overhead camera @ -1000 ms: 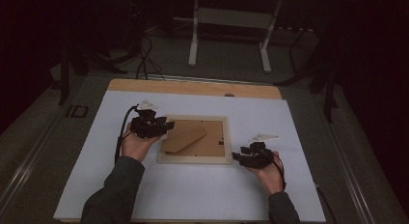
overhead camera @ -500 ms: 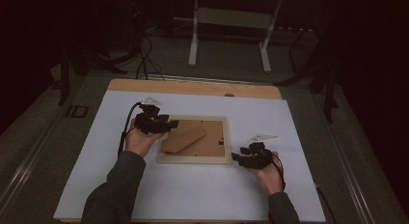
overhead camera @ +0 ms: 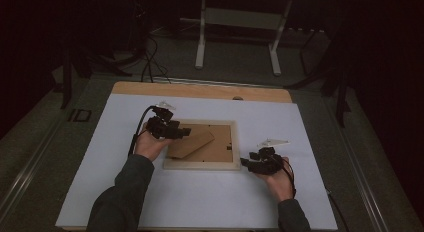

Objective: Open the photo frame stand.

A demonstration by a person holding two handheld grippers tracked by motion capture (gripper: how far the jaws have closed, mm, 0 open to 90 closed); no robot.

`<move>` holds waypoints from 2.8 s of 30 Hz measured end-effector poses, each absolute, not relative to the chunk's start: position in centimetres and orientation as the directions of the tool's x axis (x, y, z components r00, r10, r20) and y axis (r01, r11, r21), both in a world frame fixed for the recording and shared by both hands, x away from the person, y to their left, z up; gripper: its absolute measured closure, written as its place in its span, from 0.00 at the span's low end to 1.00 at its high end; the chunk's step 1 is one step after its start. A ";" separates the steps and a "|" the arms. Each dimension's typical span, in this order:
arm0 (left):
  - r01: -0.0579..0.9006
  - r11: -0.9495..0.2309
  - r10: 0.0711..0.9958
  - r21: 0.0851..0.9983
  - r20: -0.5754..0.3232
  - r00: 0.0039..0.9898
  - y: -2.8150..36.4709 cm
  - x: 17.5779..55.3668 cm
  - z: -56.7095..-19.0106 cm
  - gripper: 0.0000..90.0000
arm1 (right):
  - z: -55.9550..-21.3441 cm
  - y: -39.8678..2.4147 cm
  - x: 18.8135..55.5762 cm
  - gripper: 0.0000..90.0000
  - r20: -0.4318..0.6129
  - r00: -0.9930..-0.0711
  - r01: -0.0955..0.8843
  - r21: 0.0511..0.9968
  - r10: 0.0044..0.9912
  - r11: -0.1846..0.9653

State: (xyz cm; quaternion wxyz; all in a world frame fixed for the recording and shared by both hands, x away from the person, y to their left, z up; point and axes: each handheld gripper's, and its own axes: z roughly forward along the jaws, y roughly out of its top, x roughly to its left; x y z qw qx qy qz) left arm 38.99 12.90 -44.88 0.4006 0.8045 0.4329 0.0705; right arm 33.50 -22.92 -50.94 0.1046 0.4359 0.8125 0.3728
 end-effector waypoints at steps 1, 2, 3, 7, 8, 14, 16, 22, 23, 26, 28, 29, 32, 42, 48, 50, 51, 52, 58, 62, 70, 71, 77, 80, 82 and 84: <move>0.642 -0.307 0.747 0.703 -0.240 0.620 12.8 39.1 -45.0 0.44 | -50.9 -22.9 33.5 0.55 0.155 -0.598 0.630 0.697 0.786 0.343; 0.647 -0.304 0.742 0.700 -0.252 0.621 12.7 39.2 -45.1 0.43 | -50.9 -22.9 33.5 0.55 0.155 -0.598 0.631 0.697 0.786 0.342; 0.650 -0.305 0.737 0.696 -0.259 0.624 12.6 39.3 -45.2 0.42 | -50.9 -22.9 33.5 0.55 0.156 -0.598 0.631 0.697 0.786 0.341; 0.652 -0.328 0.721 0.684 -0.265 0.641 12.0 39.6 -45.7 0.39 | -50.9 -23.0 33.5 0.55 0.158 -0.596 0.631 0.698 0.788 0.338; 0.652 -0.336 0.716 0.679 -0.266 0.645 11.8 39.6 -45.8 0.38 | -50.9 -23.0 33.6 0.55 0.158 -0.595 0.631 0.698 0.788 0.337; 0.671 -0.334 0.689 0.662 -0.314 0.653 11.2 40.0 -46.4 0.35 | -51.0 -23.0 33.6 0.55 0.156 -0.595 0.631 0.698 0.788 0.338; 0.675 -0.342 0.688 0.654 -0.315 0.654 11.0 40.1 -46.5 0.34 | -51.0 -23.0 33.6 0.55 0.156 -0.596 0.632 0.696 0.787 0.340; 0.681 -0.379 0.678 0.627 -0.313 0.665 10.7 40.3 -47.0 0.33 | -51.1 -22.9 33.6 0.55 0.158 -0.598 0.635 0.692 0.786 0.344; 0.681 -0.384 0.678 0.623 -0.310 0.666 10.7 40.3 -47.1 0.33 | -51.2 -22.9 33.6 0.55 0.159 -0.597 0.636 0.691 0.786 0.344; 0.684 -0.406 0.677 0.607 -0.304 0.671 10.5 40.4 -47.5 0.33 | -51.1 -22.9 33.6 0.55 0.158 -0.599 0.634 0.692 0.785 0.345; 0.682 -0.429 0.674 0.592 -0.293 0.678 10.3 40.4 -47.7 0.33 | -51.1 -23.0 33.6 0.55 0.159 -0.598 0.635 0.693 0.786 0.343; 0.682 -0.440 0.669 0.584 -0.294 0.683 10.2 40.5 -47.8 0.33 | -51.1 -23.0 33.6 0.55 0.160 -0.598 0.635 0.693 0.785 0.343; 0.681 -0.463 0.661 0.567 -0.290 0.692 10.0 40.5 -48.2 0.33 | -51.2 -23.1 33.6 0.55 0.164 -0.594 0.638 0.692 0.787 0.338; 0.683 -0.487 0.661 0.544 -0.283 0.696 9.7 40.5 -48.8 0.35 | -51.2 -23.2 33.7 0.55 0.165 -0.592 0.641 0.689 0.789 0.338; 0.682 -0.502 0.665 0.532 -0.267 0.698 9.6 40.5 -49.2 0.37 | -51.3 -23.2 33.7 0.55 0.166 -0.591 0.643 0.688 0.789 0.337; 0.681 -0.508 0.667 0.528 -0.259 0.699 9.5 40.5 -49.2 0.38 | -51.3 -23.2 33.7 0.55 0.166 -0.592 0.642 0.688 0.789 0.338; 0.679 -0.512 0.667 0.527 -0.254 0.700 9.5 40.4 -49.2 0.39 | -51.3 -23.2 33.7 0.55 0.165 -0.593 0.642 0.688 0.788 0.339; 0.676 -0.517 0.667 0.525 -0.249 0.703 9.5 40.4 -49.2 0.40 | -51.3 -23.2 33.7 0.55 0.165 -0.592 0.642 0.688 0.788 0.338; 0.665 -0.541 0.661 0.516 -0.228 0.715 9.3 40.3 -49.5 0.43 | -51.4 -23.2 33.7 0.55 0.167 -0.590 0.645 0.686 0.790 0.337; 0.657 -0.545 0.660 0.521 -0.217 0.719 9.3 40.2 -49.5 0.44 | -51.3 -23.2 33.7 0.55 0.168 -0.590 0.645 0.687 0.790 0.335; 0.638 -0.554 0.659 0.535 -0.187 0.728 9.2 39.8 -49.5 0.44 | -51.5 -23.2 33.8 0.55 0.177 -0.587 0.647 0.689 0.790 0.326; 0.638 -0.554 0.659 0.535 -0.187 0.728 9.2 39.8 -49.5 0.44 | -51.5 -23.2 33.8 0.55 0.179 -0.586 0.648 0.689 0.790 0.325; 0.624 -0.559 0.660 0.547 -0.162 0.733 9.1 39.6 -49.6 0.44 | -51.2 -23.3 33.9 0.55 0.219 -0.583 0.654 0.698 0.782 0.292; 0.618 -0.560 0.662 0.552 -0.150 0.734 9.0 39.4 -49.5 0.44 | -51.0 -23.2 34.0 0.55 0.216 -0.582 0.650 0.703 0.784 0.288; 0.614 -0.562 0.664 0.554 -0.141 0.735 9.0 39.3 -49.5 0.44 | -50.4 -23.3 34.1 0.55 0.214 -0.581 0.643 0.712 0.785 0.282; 0.608 -0.565 0.662 0.557 -0.132 0.737 9.0 39.2 -49.6 0.44 | -50.1 -23.3 34.3 0.55 0.210 -0.581 0.638 0.718 0.787 0.280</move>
